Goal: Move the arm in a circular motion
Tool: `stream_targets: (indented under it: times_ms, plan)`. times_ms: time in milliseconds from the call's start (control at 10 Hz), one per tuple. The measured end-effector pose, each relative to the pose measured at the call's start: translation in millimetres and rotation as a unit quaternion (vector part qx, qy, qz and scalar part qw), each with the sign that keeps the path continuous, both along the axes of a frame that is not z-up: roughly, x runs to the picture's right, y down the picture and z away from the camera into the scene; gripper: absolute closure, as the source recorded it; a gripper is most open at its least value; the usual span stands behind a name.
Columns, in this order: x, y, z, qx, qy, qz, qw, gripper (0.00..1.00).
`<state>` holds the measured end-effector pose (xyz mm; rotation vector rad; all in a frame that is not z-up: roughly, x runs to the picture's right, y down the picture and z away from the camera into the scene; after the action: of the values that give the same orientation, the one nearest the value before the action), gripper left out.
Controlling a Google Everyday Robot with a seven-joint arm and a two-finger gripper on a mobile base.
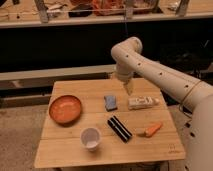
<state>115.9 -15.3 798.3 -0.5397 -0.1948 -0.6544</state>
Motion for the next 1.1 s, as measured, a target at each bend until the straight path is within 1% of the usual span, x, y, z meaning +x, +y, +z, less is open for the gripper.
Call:
stream_targets:
  times_ms: [200, 300, 500, 600, 700, 800, 900, 1000, 1100]
  plan:
    - [35.5, 0.5, 8.4, -0.006, 0.018, 0.032, 0.9993, 0.20]
    - [67.3, 8.0, 12.9, -0.015, 0.035, 0.058, 0.9976, 0.20]
    - [116.9, 26.0, 18.9, -0.029, 0.064, 0.106, 0.9919, 0.20]
    - [142.9, 39.1, 17.3, -0.035, 0.080, 0.130, 0.9877, 0.20]
    - [167.1, 54.7, 11.3, -0.040, 0.092, 0.150, 0.9835, 0.20]
    - [190.5, 74.6, -3.0, -0.037, 0.105, 0.173, 0.9787, 0.20]
    - [199.9, 87.2, -13.3, -0.036, 0.111, 0.180, 0.9768, 0.20]
    - [210.8, 112.4, -36.0, -0.032, 0.123, 0.186, 0.9742, 0.20]
    - [213.3, 130.2, -52.0, -0.029, 0.131, 0.187, 0.9730, 0.20]
